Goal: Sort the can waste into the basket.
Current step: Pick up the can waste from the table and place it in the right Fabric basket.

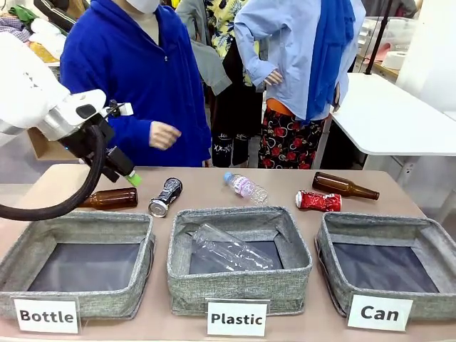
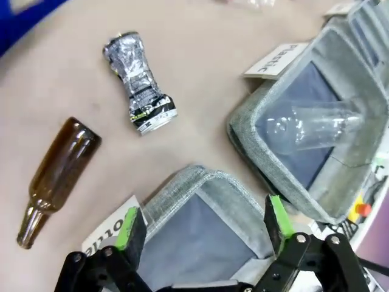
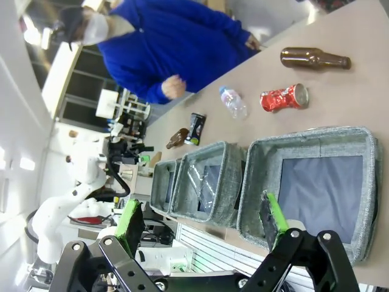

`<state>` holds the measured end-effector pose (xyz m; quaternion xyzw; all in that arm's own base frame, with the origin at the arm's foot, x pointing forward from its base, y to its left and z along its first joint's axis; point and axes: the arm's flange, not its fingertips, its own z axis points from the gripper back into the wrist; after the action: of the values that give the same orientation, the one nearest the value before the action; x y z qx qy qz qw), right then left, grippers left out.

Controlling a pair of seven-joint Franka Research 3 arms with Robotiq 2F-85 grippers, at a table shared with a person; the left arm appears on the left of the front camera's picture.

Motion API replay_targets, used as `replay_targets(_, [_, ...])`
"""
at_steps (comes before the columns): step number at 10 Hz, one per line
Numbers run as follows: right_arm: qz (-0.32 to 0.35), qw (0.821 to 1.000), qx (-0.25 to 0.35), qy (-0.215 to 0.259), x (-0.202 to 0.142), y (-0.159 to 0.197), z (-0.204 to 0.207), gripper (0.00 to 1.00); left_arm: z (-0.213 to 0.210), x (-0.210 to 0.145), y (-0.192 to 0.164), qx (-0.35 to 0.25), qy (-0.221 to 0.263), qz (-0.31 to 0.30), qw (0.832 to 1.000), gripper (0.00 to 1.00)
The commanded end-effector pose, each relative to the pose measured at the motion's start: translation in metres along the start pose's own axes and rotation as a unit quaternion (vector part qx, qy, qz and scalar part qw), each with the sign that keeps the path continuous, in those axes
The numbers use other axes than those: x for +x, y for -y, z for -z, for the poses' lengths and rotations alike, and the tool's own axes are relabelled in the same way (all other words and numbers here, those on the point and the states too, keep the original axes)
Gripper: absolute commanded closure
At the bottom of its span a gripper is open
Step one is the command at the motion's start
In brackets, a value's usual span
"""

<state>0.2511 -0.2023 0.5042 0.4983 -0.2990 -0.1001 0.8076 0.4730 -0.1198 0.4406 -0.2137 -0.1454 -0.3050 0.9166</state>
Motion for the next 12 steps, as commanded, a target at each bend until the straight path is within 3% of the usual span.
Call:
replay_targets(1, [-0.013,1.000,0.012,0.009,0.003,0.000,0.000,0.00,-0.003,-0.001,0.000,0.000,0.001,0.000,1.000,0.00])
replay_targets(2, [-0.013,1.000,0.012,0.009,0.003,0.000,0.000,0.00,-0.056,-0.033,-0.008,-0.087,-0.005,0.053,0.995,0.00])
replay_targets(3, [-0.013,1.000,0.012,0.009,0.003,0.000,0.000,0.00,-0.111,-0.074,-0.022,-0.167,0.030,0.093,0.981,0.00])
replay_targets(4, [-0.013,1.000,0.012,0.009,0.003,0.000,0.000,0.00,-0.164,-0.122,-0.035,-0.222,0.071,0.130,0.964,0.00])
replay_targets(5, [-0.013,1.000,0.012,0.009,0.003,0.000,0.000,0.00,-0.198,-0.164,-0.049,-0.226,0.128,0.107,0.960,0.00])
replay_targets(7, [-0.013,1.000,0.012,0.009,0.003,0.000,0.000,0.00,-0.218,-0.233,-0.075,-0.235,0.194,0.060,0.950,0.00])
replay_targets(9, [-0.013,1.000,0.012,0.009,0.003,0.000,0.000,0.00,-0.220,-0.286,-0.106,-0.264,0.267,0.013,0.927,0.00])
replay_targets(10, [-0.013,1.000,0.012,0.009,0.003,0.000,0.000,0.00,-0.215,-0.304,-0.118,-0.283,0.298,-0.005,0.912,0.00])
replay_targets(12, [-0.013,1.000,0.012,0.009,0.003,0.000,0.000,0.00,-0.213,-0.317,-0.123,-0.293,0.312,-0.010,0.904,0.00])
